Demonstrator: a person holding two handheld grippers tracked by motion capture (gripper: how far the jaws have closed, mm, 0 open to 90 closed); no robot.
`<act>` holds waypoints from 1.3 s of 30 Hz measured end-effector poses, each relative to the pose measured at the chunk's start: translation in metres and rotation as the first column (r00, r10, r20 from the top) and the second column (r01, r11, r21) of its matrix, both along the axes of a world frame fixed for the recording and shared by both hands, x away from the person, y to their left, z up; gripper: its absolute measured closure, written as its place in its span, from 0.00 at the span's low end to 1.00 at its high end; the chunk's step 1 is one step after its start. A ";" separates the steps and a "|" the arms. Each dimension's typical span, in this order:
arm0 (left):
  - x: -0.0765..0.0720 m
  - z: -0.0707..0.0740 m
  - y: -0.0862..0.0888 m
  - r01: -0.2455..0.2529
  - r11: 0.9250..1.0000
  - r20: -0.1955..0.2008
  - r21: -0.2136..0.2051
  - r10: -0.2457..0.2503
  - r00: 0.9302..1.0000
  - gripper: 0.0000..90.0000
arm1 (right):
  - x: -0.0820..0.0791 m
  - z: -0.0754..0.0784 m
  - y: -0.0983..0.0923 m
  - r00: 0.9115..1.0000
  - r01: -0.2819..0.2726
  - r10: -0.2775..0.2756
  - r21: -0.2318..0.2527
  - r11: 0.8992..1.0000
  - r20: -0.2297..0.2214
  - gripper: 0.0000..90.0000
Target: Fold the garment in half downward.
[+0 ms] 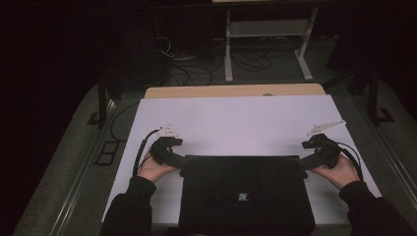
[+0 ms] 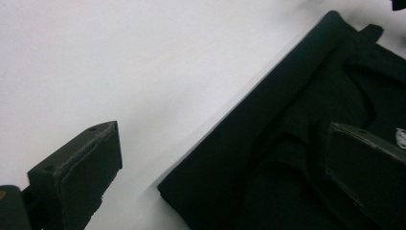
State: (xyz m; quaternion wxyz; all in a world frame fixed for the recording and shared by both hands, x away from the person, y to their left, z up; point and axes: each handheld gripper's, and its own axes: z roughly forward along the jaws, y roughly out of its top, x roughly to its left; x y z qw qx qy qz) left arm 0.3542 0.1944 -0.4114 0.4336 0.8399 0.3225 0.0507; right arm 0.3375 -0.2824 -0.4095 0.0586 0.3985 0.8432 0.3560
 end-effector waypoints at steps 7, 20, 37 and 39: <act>0.010 -0.009 0.002 0.013 0.999 -0.029 -0.033 -0.014 0.999 0.00 | 0.006 -0.008 -0.004 1.000 0.010 -0.010 -0.023 1.000 -0.005 0.02; 0.017 -0.023 0.006 0.032 0.999 -0.071 -0.026 -0.033 0.997 0.05 | 0.011 -0.021 -0.010 0.999 0.003 -0.004 -0.015 1.000 -0.032 0.15; 0.020 -0.035 0.013 0.034 0.999 -0.107 0.005 -0.033 0.994 0.37 | 0.016 -0.029 -0.012 0.998 0.004 -0.006 -0.027 1.000 -0.055 0.51; 0.020 -0.036 0.011 0.042 0.999 -0.112 0.016 -0.040 0.993 0.41 | 0.016 -0.030 -0.012 0.998 0.009 -0.011 -0.031 0.999 -0.058 0.54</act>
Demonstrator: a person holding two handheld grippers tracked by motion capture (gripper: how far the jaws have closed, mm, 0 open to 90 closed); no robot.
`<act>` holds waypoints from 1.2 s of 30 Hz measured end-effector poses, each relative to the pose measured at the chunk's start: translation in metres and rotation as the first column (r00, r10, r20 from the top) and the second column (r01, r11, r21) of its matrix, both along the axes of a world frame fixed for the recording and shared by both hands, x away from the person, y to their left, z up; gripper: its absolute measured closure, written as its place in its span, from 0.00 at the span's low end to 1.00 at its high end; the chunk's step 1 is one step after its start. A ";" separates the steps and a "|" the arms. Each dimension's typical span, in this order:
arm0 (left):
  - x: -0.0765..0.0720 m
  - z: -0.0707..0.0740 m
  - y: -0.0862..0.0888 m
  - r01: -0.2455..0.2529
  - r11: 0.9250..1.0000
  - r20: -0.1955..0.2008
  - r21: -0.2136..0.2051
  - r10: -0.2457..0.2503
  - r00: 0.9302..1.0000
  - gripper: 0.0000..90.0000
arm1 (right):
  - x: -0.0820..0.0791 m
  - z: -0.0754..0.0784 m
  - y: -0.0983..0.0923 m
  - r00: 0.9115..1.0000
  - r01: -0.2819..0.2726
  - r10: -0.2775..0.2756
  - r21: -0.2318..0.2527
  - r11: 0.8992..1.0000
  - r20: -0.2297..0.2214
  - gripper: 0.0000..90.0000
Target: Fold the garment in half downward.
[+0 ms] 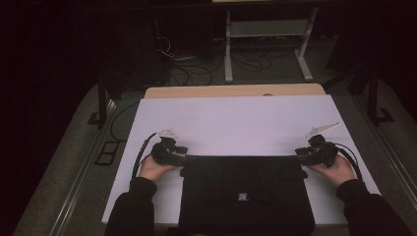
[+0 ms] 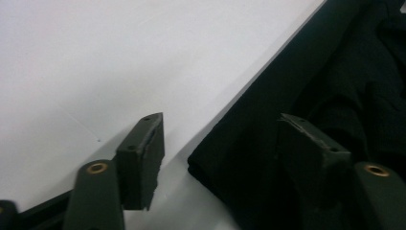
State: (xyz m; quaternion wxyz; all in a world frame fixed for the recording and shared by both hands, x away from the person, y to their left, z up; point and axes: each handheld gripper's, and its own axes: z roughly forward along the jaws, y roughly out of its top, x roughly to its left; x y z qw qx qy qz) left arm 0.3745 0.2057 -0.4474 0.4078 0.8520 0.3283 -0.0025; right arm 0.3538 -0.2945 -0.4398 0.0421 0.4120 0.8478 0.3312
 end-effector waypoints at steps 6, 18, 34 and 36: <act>0.001 -0.002 0.001 0.008 1.000 -0.013 -0.016 -0.009 1.000 0.53 | 0.001 -0.002 -0.001 1.000 0.006 -0.006 -0.002 1.000 -0.002 0.65; 0.000 -0.002 0.002 0.027 1.000 -0.042 0.011 -0.026 0.999 0.94 | -0.001 -0.002 0.000 1.000 -0.019 0.019 0.007 1.000 -0.024 0.94; -0.009 0.015 -0.008 -0.032 0.990 0.093 0.141 0.019 0.995 0.97 | -0.005 0.007 0.001 0.999 0.034 -0.033 -0.019 0.999 0.016 0.95; -0.010 0.018 -0.007 -0.049 0.987 0.115 0.153 0.031 0.993 0.97 | -0.005 0.009 0.002 0.999 0.040 -0.039 -0.020 0.999 0.026 0.95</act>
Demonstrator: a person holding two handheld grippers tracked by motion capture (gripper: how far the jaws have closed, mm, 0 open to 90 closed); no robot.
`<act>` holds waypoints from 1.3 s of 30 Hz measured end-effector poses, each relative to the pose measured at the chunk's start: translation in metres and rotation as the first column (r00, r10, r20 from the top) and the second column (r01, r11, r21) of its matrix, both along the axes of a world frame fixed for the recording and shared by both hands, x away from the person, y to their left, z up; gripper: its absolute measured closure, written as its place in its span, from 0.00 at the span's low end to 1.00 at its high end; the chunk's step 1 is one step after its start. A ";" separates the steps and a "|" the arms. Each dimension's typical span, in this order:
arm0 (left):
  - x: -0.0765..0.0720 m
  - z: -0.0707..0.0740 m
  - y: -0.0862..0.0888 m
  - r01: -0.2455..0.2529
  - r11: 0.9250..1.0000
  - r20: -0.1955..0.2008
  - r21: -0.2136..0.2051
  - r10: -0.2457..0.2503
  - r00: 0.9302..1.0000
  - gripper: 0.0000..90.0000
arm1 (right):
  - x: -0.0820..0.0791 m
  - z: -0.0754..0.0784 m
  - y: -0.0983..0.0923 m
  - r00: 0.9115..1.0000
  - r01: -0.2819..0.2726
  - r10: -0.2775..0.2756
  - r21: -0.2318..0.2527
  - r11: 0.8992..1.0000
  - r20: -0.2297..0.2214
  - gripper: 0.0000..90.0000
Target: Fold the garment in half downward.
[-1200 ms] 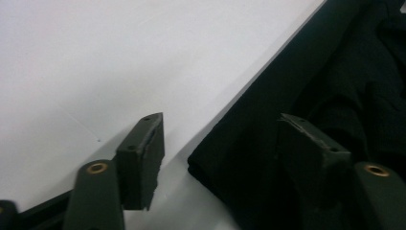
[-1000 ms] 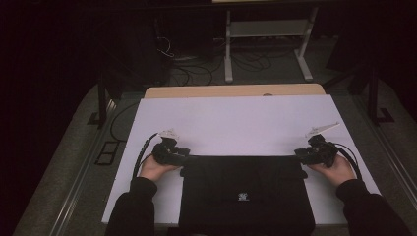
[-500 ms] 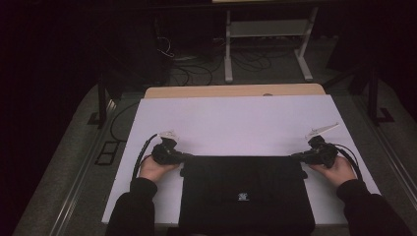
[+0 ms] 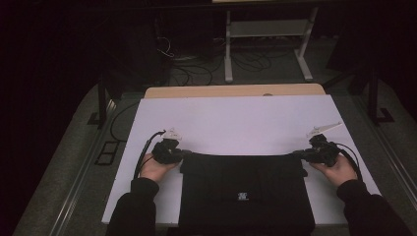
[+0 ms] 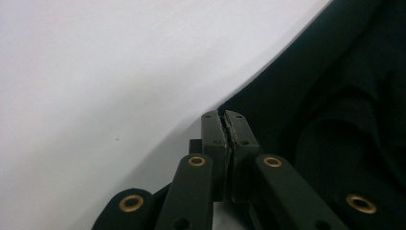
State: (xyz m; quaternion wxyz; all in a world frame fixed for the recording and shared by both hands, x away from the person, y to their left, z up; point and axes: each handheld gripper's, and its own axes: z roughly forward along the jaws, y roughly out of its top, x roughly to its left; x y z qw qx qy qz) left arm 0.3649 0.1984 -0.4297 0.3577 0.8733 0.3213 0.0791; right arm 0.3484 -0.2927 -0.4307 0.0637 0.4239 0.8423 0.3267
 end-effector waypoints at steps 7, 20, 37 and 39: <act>0.002 0.010 0.004 -0.031 1.000 0.040 0.001 0.031 0.999 0.97 | 0.001 0.009 0.004 0.999 0.014 -0.013 -0.019 1.000 0.037 0.95; 0.012 0.021 0.008 -0.059 0.998 0.042 -0.015 0.060 0.997 0.97 | 0.019 0.023 0.010 0.999 0.016 -0.014 -0.027 1.000 0.048 0.95; 0.029 0.052 0.007 -0.039 0.999 0.048 -0.028 0.040 0.998 0.97 | 0.037 0.049 0.005 0.997 0.040 -0.040 0.001 0.999 0.068 0.95; 0.033 0.054 0.006 -0.038 0.999 0.047 -0.026 0.039 0.998 0.96 | 0.040 0.051 0.004 0.997 0.047 -0.046 -0.001 0.999 0.063 0.95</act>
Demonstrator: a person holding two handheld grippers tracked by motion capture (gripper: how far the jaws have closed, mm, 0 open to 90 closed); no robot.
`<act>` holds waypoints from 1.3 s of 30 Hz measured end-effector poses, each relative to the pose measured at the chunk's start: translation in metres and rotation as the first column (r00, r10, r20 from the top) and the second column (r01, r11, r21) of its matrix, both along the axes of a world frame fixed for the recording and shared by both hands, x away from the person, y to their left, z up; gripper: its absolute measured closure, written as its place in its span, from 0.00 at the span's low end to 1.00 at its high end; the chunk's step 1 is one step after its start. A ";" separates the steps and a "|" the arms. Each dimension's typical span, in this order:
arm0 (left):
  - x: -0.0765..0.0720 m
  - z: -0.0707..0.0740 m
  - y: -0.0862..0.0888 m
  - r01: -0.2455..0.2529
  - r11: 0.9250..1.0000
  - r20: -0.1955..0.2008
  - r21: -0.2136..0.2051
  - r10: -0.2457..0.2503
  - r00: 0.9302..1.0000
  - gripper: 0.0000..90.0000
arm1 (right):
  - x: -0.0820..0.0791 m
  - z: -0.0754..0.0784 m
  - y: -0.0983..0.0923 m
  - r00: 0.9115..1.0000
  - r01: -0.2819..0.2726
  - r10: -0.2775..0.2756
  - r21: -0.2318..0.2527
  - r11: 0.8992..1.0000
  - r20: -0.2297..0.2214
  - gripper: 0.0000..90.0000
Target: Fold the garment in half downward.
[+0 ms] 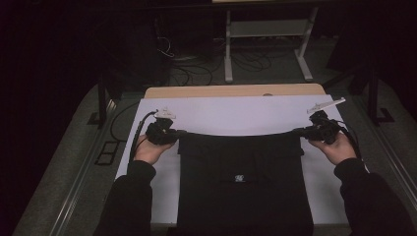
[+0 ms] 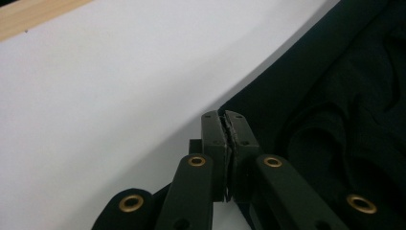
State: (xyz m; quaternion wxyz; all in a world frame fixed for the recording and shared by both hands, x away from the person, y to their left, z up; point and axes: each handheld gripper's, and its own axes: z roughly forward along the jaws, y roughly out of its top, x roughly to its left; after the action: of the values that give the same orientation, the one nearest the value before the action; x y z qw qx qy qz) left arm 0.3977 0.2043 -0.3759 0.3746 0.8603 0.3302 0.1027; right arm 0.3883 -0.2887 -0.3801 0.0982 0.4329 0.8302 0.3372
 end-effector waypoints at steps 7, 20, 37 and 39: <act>0.015 0.001 -0.004 -0.003 1.000 -0.007 0.019 0.003 1.000 0.96 | 0.012 0.000 -0.001 1.000 0.018 -0.018 -0.008 1.000 -0.010 0.95; 0.048 0.004 -0.007 -0.028 0.999 -0.008 0.031 0.028 1.000 0.96 | 0.043 0.004 -0.002 0.999 0.039 -0.040 -0.024 0.999 -0.024 0.95; 0.079 0.010 -0.007 -0.072 0.997 0.009 0.028 0.072 0.997 0.96 | 0.074 0.014 0.002 0.998 0.062 -0.062 -0.036 0.997 0.002 0.95; 0.080 0.013 -0.008 -0.077 0.997 0.018 0.031 0.076 0.997 0.96 | 0.076 0.016 0.002 0.998 0.065 -0.065 -0.038 0.997 0.009 0.95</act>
State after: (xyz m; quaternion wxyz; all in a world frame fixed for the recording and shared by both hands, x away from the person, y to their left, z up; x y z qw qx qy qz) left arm 0.4773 0.1966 -0.3632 0.3596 0.8520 0.3580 0.1294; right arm 0.4641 -0.2863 -0.3642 0.1206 0.4564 0.8217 0.3194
